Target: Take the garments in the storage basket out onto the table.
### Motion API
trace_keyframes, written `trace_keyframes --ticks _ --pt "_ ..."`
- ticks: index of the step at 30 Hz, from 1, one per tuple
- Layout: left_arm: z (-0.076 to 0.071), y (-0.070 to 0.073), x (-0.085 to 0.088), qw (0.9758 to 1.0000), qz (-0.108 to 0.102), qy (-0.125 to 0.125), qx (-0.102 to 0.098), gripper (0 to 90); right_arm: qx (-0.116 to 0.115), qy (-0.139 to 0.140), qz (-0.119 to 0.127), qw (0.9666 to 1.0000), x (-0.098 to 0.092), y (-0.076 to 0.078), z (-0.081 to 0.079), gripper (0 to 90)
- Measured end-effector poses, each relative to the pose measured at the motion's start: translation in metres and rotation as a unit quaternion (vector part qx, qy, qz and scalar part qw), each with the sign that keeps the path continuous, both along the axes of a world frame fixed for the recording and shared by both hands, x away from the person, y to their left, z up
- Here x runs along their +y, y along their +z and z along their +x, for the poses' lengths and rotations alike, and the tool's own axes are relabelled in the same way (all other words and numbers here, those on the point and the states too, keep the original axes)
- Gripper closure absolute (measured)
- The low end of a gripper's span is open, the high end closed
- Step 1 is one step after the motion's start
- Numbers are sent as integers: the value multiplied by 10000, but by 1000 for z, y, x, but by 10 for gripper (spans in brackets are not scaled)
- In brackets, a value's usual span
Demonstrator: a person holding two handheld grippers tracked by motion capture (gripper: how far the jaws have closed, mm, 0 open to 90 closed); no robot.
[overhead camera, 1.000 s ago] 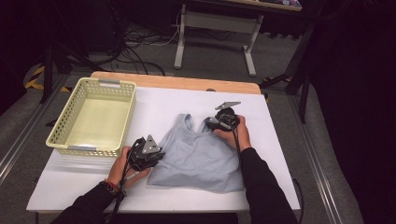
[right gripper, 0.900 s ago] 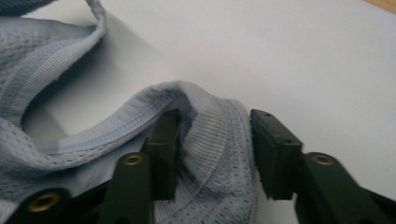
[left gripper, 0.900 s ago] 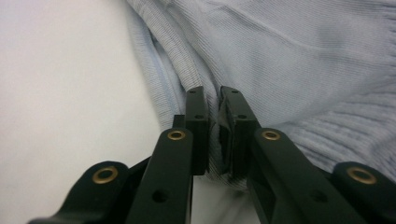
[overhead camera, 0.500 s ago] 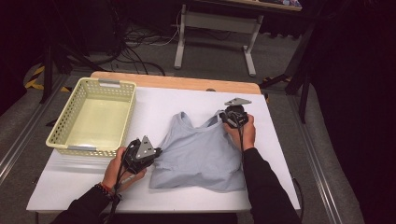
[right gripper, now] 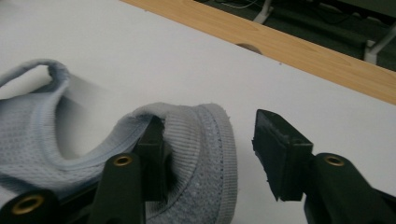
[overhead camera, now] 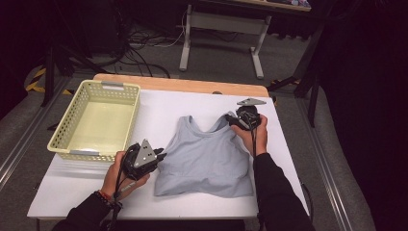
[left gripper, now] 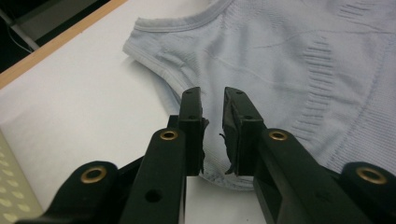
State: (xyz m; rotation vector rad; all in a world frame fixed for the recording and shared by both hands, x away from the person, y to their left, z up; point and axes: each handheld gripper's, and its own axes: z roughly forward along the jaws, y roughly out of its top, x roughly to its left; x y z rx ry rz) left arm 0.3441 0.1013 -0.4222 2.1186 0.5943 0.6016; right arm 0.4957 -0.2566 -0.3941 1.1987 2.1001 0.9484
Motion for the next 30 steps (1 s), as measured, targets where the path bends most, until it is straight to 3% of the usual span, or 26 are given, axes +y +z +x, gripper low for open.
trace_keyframes --ticks 3,8,11,12,14,16,20,22,26,30 --pt "1 -2 0 10000 20 5 45 738 -106 98 208 9997 -1 8 -7 339" --pt "3 -8 -4 9998 177 12 123 696 -148 162 400 9990 -4 16 -16 314" --pt "5 -13 -4 9995 212 42 209 664 -173 198 484 9985 -9 20 -23 329" --pt "6 -14 -4 9994 228 47 239 648 -205 275 527 9980 -16 20 -29 404" --pt "8 -19 -4 9991 289 65 298 641 -234 297 514 9980 -17 19 -31 430" --pt "9 -22 -4 9989 309 74 355 632 -202 330 451 9982 -27 13 -42 501" --pt "13 -28 -5 9984 337 127 437 600 -60 527 575 9969 -46 -5 -67 576" --pt "14 -30 -5 9982 324 146 477 590 71 583 689 9959 -53 -16 -79 572" --pt "18 -38 -7 9974 299 141 636 575 237 715 626 9952 -56 -28 -94 544" --pt "22 -44 -7 9966 209 158 780 567 514 951 378 9934 -53 -46 -108 495"
